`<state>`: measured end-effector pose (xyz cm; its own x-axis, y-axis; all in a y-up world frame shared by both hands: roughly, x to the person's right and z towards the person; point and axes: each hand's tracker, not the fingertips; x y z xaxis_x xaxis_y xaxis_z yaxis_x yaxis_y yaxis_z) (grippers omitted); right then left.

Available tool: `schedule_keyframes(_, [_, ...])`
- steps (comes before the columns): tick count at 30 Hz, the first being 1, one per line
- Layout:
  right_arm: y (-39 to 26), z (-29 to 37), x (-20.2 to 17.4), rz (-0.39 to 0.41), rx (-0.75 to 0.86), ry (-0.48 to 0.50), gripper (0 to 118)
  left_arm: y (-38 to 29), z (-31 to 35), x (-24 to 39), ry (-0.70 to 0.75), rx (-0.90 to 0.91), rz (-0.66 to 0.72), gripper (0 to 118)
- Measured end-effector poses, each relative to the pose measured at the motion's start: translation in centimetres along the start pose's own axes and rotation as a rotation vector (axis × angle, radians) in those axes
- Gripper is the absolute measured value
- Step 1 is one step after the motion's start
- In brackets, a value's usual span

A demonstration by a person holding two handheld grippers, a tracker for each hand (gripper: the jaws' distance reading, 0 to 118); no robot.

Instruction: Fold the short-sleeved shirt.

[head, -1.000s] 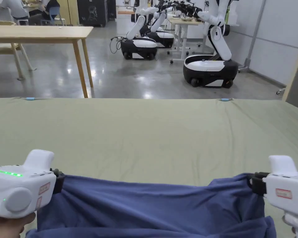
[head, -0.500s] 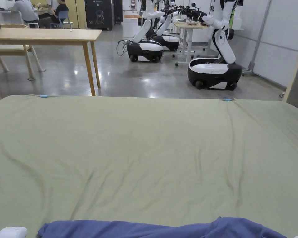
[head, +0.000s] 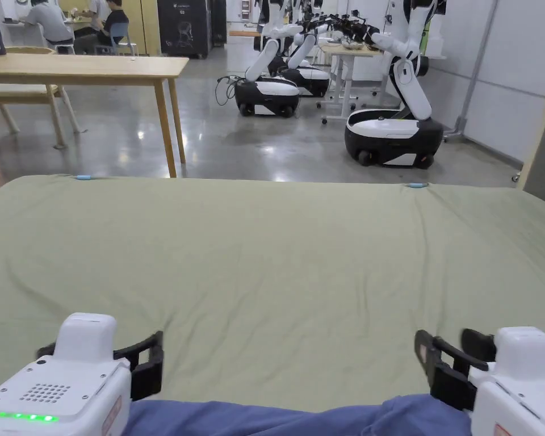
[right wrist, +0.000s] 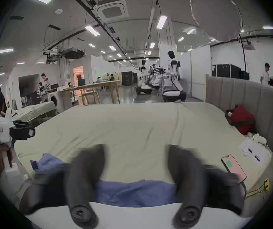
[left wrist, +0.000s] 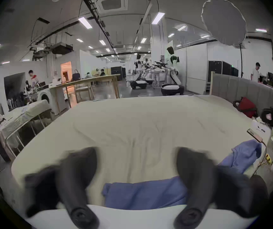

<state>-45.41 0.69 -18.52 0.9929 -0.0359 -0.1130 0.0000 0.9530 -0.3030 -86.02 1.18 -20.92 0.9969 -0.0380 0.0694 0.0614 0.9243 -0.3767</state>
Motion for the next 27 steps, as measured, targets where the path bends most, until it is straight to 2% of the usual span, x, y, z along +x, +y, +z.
schedule_keyframes(1, [-0.3,-0.5,-0.6,0.023,0.001,-0.045,7,0.0,-0.4,0.2,-0.009,-0.028,-0.013,0])
schedule_keyframes(2, [-0.6,-0.7,-0.9,0.037,-0.005,-0.051,7,-0.9,-1.3,-0.4,0.037,-0.088,-0.003,0])
schedule_keyframes(3, [-0.7,-0.9,-0.9,0.037,-0.011,-0.036,7,-1.0,-1.2,-0.7,-0.05,-0.089,-0.033,0])
schedule_keyframes(4, [-0.8,-1.0,-0.9,0.023,-0.025,-0.016,7,-1.3,-1.1,-1.5,-0.07,-0.107,-0.004,5])
schedule_keyframes(5, [-1.1,-1.1,-0.9,0.019,-0.028,-0.017,7,-1.6,-0.9,-2.4,-0.056,-0.112,0.02,20])
schedule_keyframes(6, [-1.2,-1.1,-0.9,0.022,-0.029,-0.017,7,-2.1,-0.6,-3.5,-0.043,-0.117,0.027,51])
schedule_keyframes(7, [-1.2,-1.1,-0.9,0.029,-0.034,-0.021,7,-2.5,-0.3,-4.9,-0.044,-0.125,0.044,102])
schedule_keyframes(8, [-1.3,-1.0,-0.9,0.029,-0.038,-0.022,7,-3.0,0.1,-6.6,-0.055,-0.139,0.093,118])
schedule_keyframes(12, [-1.7,-1.0,-1.1,0.018,-0.058,-0.014,7,-6.0,1.3,-12.1,-0.153,-0.262,0.282,118])
schedule_keyframes(16, [-2.7,-1.5,-1.8,0.014,-0.096,-0.005,7,-11.1,-0.3,-17.1,-0.24,-0.379,0.621,118])
schedule_keyframes(19, [-3.0,-1.7,-2.4,0.007,-0.116,0.005,7,-15.7,-2.5,-17.6,-0.429,-0.465,0.921,118])
schedule_keyframes(20, [-2.9,-1.7,-2.5,0.008,-0.117,0.006,7,-17.1,-3.1,-17.3,-0.503,-0.444,1.011,118])
schedule_keyframes(22, [-2.8,-1.7,-2.6,0.011,-0.118,0.009,7,-17.8,-3.5,-17.3,-0.529,-0.284,1.046,117])
schedule_keyframes(23, [-2.6,-1.7,-2.6,0.013,-0.118,0.008,7,-18.0,-4.8,-17.8,-0.555,-0.299,1.109,110])
schedule_keyframes(25, [-2.4,-1.7,-2.6,0.015,-0.117,0.008,7,-18.3,-6.3,-17.3,-0.673,-0.284,1.223,60])
schedule_keyframes(26, [-2.3,-1.8,-2.6,0.013,-0.116,0.007,7,-18.4,-7.2,-16.8,-0.728,-0.303,1.246,43])
schedule_keyframes(27, [-2.2,-1.8,-2.6,0.011,-0.117,0.006,7,-17.9,-7.9,-16.2,-0.734,-0.315,1.244,43])
